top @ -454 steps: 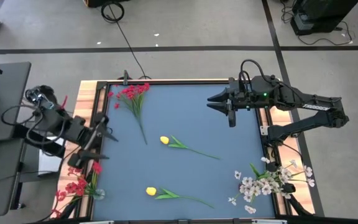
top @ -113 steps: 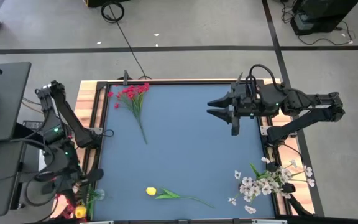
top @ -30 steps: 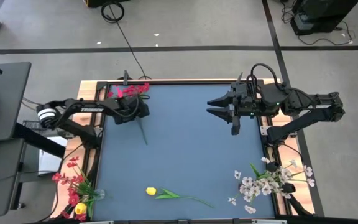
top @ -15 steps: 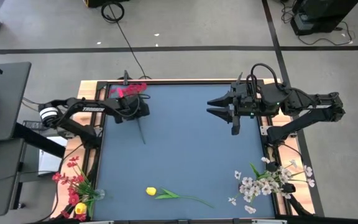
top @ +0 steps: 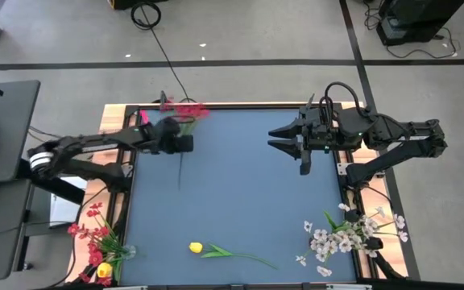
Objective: Sort flowers into vase by color
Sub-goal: Put the red flowers into the transparent vase
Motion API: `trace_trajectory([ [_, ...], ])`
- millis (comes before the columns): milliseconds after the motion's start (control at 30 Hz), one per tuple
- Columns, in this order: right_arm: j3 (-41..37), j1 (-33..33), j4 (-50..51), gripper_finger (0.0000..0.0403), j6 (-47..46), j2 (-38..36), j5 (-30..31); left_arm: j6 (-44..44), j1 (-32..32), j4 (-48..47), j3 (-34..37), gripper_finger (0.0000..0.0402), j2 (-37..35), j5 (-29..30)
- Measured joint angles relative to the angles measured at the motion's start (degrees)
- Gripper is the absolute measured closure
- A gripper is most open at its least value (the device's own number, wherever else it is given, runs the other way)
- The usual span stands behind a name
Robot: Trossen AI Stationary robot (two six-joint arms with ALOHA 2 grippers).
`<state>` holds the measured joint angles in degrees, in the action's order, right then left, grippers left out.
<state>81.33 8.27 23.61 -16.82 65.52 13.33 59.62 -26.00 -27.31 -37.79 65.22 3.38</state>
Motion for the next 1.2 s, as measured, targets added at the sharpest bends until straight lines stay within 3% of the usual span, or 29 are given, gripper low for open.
trace_trajectory([
  [133, 0.0, 0.0, -0.1, 0.0259, 0.0, 0.0, 0.0, -9.4, 3.9, -2.3, -4.8, 0.0395, -9.5, -1.2],
  [300, 0.0, 0.0, -0.5, 0.0259, 0.0, 0.0, 0.0, -21.2, 12.5, -1.3, -10.4, 0.0396, -17.6, -7.5],
  [567, 0.0, 0.0, -1.3, 0.0259, 0.0, 0.0, 0.0, -29.5, 29.3, 5.0, -12.2, 0.0395, -26.9, -12.9],
  [733, 0.0, 0.0, -1.3, 0.0259, 0.0, 0.0, 0.0, -35.3, 43.1, 6.4, -12.2, 0.0395, -29.2, -13.1],
  [1000, 0.0, 0.0, -1.3, 0.0259, 0.0, 0.0, 0.0, -48.2, 67.4, 16.7, -12.2, 0.0394, -30.1, -13.0],
  [1200, 0.0, 0.0, -1.3, 0.0259, 0.0, 0.0, 0.0, -57.1, 81.1, 20.1, -11.6, 0.0393, -29.7, -6.4],
])
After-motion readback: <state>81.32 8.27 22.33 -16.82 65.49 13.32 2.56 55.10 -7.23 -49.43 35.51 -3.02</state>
